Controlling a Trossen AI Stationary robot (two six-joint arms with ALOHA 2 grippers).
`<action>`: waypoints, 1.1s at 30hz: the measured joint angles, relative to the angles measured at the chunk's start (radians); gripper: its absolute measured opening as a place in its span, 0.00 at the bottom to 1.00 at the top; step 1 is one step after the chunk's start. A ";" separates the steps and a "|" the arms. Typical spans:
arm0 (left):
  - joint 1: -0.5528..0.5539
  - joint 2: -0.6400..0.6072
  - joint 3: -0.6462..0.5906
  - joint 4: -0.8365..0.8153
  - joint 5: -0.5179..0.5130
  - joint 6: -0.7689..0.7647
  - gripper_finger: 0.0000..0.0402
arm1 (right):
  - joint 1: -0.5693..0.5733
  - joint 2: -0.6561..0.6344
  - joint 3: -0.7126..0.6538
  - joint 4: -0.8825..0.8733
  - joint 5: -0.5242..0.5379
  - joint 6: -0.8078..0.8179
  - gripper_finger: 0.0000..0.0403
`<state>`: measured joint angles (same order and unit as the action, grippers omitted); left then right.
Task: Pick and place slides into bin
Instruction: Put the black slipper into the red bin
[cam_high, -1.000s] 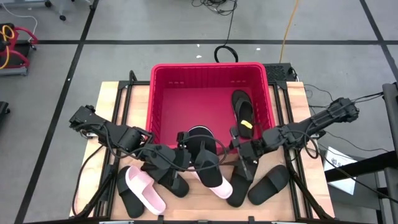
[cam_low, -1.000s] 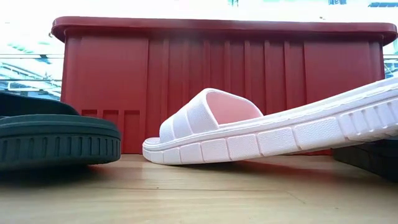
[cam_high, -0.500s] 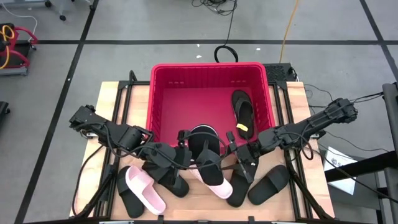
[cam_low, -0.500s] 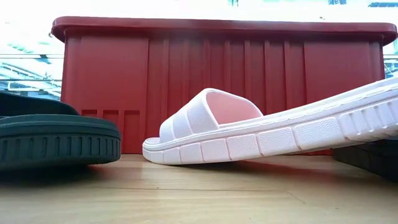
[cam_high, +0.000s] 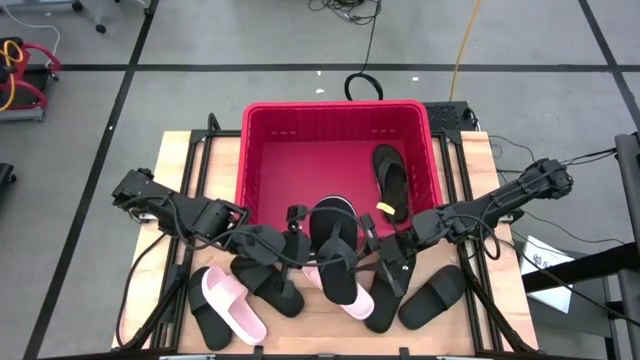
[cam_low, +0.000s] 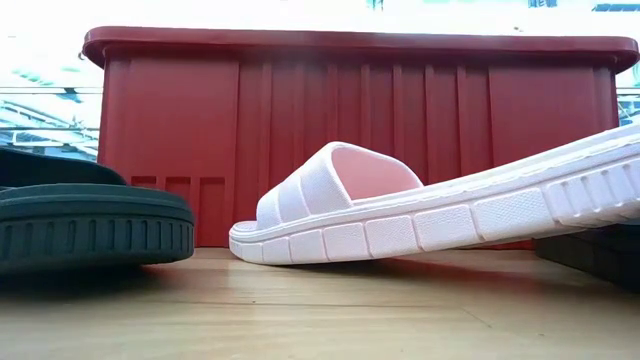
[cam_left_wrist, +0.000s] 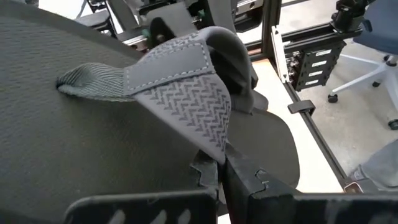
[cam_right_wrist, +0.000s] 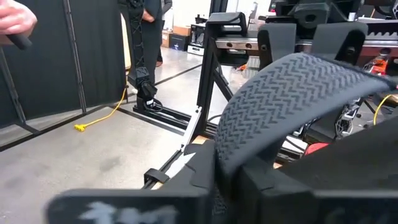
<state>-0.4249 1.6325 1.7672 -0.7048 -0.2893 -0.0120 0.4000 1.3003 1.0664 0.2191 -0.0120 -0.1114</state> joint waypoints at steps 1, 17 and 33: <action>0.000 0.000 0.000 0.000 0.000 -0.007 0.00 | 0.000 0.000 0.000 -0.003 0.000 -0.006 0.02; 0.000 0.000 0.000 0.012 -0.001 -0.069 0.21 | -0.018 -0.004 0.000 -0.010 -0.019 -0.007 0.00; 0.001 0.000 0.000 0.009 -0.006 -0.102 0.35 | -0.120 -0.167 0.000 -0.099 -0.026 -0.062 0.00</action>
<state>-0.4240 1.6325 1.7672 -0.6960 -0.2954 -0.1143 0.2799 1.1333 1.0660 0.1200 -0.0378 -0.1737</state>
